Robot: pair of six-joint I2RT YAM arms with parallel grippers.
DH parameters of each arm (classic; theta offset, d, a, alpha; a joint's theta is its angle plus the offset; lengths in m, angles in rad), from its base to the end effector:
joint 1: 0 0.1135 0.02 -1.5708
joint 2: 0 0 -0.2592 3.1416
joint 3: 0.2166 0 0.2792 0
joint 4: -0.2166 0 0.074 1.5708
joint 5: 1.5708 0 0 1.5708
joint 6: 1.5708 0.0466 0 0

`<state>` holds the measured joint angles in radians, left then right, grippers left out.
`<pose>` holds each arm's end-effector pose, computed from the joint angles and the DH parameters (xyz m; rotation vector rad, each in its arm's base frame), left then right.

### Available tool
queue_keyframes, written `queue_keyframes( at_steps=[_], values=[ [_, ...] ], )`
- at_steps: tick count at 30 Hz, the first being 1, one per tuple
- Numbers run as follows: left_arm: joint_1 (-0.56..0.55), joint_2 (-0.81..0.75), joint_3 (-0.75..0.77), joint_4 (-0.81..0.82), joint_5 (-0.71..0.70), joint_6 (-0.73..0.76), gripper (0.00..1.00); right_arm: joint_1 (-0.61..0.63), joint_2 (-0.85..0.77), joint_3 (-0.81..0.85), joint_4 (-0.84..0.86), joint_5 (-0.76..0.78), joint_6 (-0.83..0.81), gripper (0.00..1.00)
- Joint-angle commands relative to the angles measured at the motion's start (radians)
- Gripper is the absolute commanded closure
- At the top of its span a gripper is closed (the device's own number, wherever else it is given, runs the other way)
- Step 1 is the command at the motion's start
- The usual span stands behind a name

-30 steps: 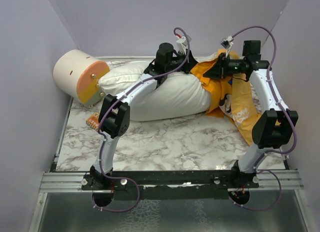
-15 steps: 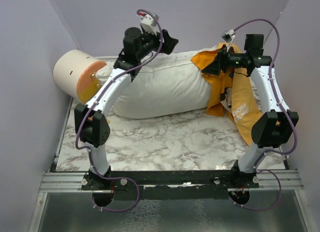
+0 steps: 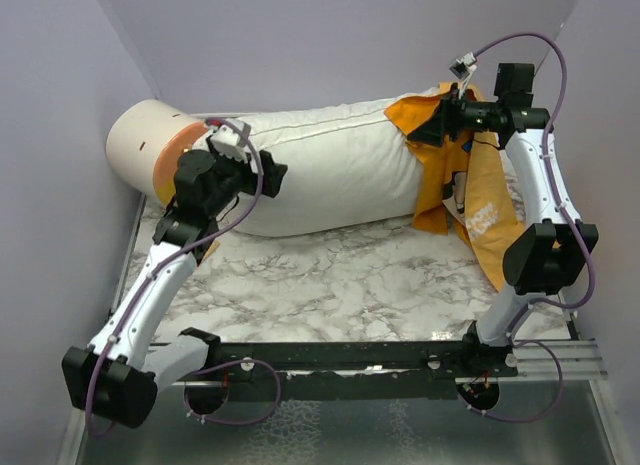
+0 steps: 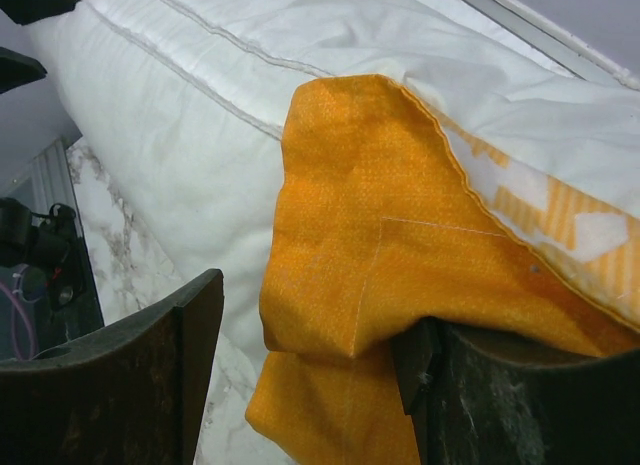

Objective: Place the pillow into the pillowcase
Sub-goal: Stuff the pillow into the pillowcase.

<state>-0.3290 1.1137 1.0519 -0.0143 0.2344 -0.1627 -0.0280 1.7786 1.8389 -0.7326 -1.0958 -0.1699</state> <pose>0.2808 -0.1073 0.3801 0.3195 1.6448 -0.5659 0.4176 0.0298 0.3841 -0.7037 1.8864 1.0809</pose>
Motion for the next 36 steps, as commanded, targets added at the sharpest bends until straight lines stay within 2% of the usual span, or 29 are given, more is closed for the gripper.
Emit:
queue_keyframes(
  at_steps=[1, 5, 13, 16, 21, 23, 24, 25, 26, 27, 28, 32, 36],
  values=[
    [0.048, -0.207, -0.104, -0.085, -0.174, -0.079, 0.07, -0.007, 0.032, -0.011, -0.002, 0.047, -0.008, 0.34],
    [0.055, -0.251, -0.098, -0.242, -0.253, -0.079, 0.07, -0.007, 0.047, -0.001, -0.008, 0.050, -0.011, 0.34],
    [0.054, -0.190, 0.058, -0.500, -0.428, -0.017, 0.06, -0.007, 0.048, -0.004, -0.014, 0.068, -0.020, 0.34],
    [0.059, -0.136, 0.035, -0.433, -0.365, -0.006, 0.06, -0.007, 0.054, 0.003, -0.019, 0.069, -0.021, 0.34],
    [0.089, -0.004, 0.017, -0.173, -0.087, -0.043, 0.08, -0.007, 0.050, 0.059, -0.084, 0.091, -0.071, 0.33],
    [0.099, 0.050, 0.021, -0.080, 0.029, -0.062, 0.18, -0.009, 0.037, 0.090, -0.118, 0.107, -0.101, 0.30],
    [0.106, 0.075, 0.025, -0.043, 0.081, -0.071, 0.31, -0.013, 0.031, 0.107, -0.134, 0.110, -0.111, 0.28],
    [0.114, 0.101, 0.031, -0.013, 0.124, -0.082, 0.49, -0.022, 0.023, 0.120, -0.146, 0.108, -0.116, 0.27],
    [0.124, 0.124, 0.042, 0.004, 0.156, -0.095, 0.76, -0.036, 0.013, 0.128, -0.153, 0.098, -0.116, 0.25],
    [0.135, 0.144, 0.054, 0.014, 0.177, -0.107, 0.92, -0.057, 0.000, 0.129, -0.156, 0.083, -0.111, 0.25],
    [0.147, 0.161, 0.065, 0.018, 0.197, -0.114, 0.99, -0.083, -0.017, 0.122, -0.156, 0.062, -0.107, 0.25],
    [0.197, 0.209, 0.105, 0.039, 0.271, -0.170, 1.00, -0.210, -0.107, 0.024, -0.148, -0.016, -0.126, 0.25],
    [0.235, 0.272, 0.149, 0.033, 0.314, -0.211, 1.00, -0.314, -0.211, -0.103, -0.163, -0.014, -0.186, 0.23]
  ],
)
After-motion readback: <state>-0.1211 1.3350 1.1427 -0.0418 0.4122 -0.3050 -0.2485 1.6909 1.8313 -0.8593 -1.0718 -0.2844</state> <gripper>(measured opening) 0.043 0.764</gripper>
